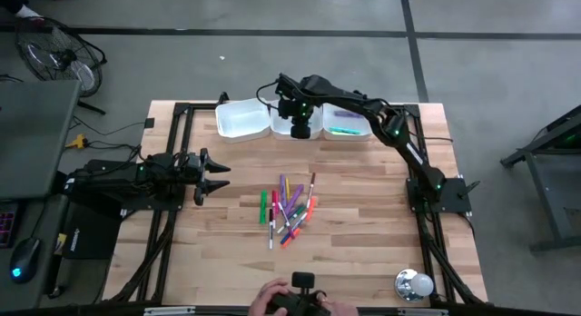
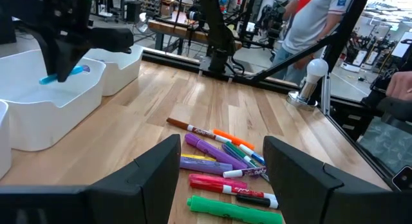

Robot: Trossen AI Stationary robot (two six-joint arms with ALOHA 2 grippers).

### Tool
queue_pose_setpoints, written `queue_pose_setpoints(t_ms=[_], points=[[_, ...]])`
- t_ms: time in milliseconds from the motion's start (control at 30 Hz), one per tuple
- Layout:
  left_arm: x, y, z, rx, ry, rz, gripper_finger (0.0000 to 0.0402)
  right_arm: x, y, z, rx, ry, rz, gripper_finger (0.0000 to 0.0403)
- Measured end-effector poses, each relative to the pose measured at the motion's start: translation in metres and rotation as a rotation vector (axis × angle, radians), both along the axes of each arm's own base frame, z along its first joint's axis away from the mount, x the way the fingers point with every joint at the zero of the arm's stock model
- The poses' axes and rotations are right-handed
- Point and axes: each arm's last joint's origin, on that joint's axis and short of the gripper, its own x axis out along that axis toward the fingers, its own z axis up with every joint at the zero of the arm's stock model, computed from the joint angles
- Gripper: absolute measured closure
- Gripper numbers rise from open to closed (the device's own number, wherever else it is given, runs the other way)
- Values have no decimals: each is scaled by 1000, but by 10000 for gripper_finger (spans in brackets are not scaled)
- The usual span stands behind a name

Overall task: Pick & Place Markers
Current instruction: Put the blue pen into the middle white bin, then put the top orange pen into the middle white bin

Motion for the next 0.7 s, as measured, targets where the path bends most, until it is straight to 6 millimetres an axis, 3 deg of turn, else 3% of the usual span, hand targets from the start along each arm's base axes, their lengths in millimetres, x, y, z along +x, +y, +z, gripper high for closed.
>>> queue_pose_setpoints(t_ms=[700], points=[[0,0,0,0,0,0,182,-1,6,4,1,21,-84,338]])
